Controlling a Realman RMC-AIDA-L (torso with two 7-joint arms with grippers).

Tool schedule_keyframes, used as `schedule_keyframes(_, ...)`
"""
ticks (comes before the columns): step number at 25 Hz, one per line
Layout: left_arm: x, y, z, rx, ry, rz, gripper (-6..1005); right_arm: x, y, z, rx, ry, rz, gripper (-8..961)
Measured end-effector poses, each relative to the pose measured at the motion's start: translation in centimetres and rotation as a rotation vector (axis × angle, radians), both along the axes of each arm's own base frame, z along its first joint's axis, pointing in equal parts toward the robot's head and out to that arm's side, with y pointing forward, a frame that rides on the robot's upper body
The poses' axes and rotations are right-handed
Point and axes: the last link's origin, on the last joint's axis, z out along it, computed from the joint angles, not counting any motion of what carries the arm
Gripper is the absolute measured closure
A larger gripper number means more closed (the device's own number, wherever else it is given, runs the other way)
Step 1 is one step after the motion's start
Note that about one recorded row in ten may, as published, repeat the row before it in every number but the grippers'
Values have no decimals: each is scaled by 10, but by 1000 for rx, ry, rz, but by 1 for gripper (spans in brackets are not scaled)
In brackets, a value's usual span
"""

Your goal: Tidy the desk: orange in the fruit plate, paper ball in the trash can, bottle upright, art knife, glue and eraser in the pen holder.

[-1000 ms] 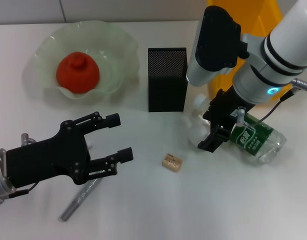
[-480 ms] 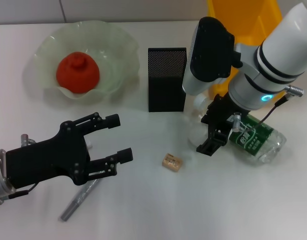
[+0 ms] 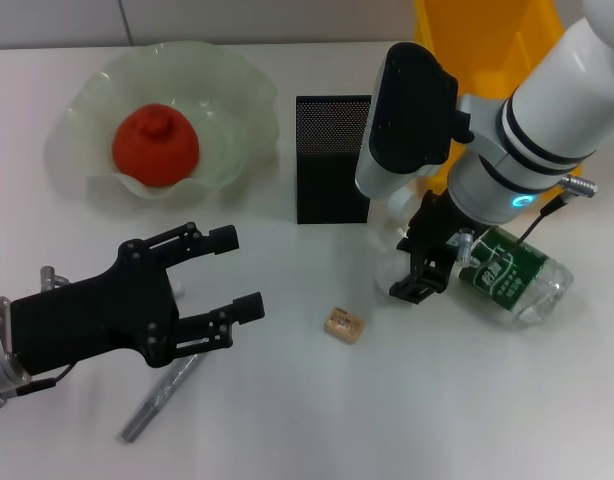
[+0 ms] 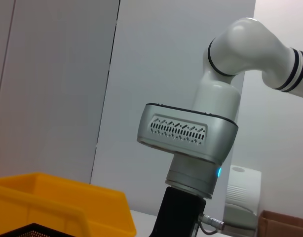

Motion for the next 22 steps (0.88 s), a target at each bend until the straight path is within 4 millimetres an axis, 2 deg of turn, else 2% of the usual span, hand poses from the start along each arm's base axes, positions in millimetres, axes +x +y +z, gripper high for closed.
schedule_keyframes(11, 1, 1, 0, 3, -1, -1, 218, -3, 1, 2, 14, 17, 12, 509)
schedule_keyframes(17, 1, 1, 0, 3, -2, -1, 218, -13, -4, 14, 56, 102, 41, 510)
schedule_keyframes(20, 1, 1, 0, 4, -1, 0, 218, -18, -6, 23, 72, 199, 35, 510)
schedule_keyframes(21, 0, 1, 0, 5, -1, 1, 218, -20, -6, 33, 81, 303, 21, 510)
schedule_keyframes(22, 0, 1, 0, 5, -1, 1, 218, -20, -6, 33, 81, 303, 21, 510)
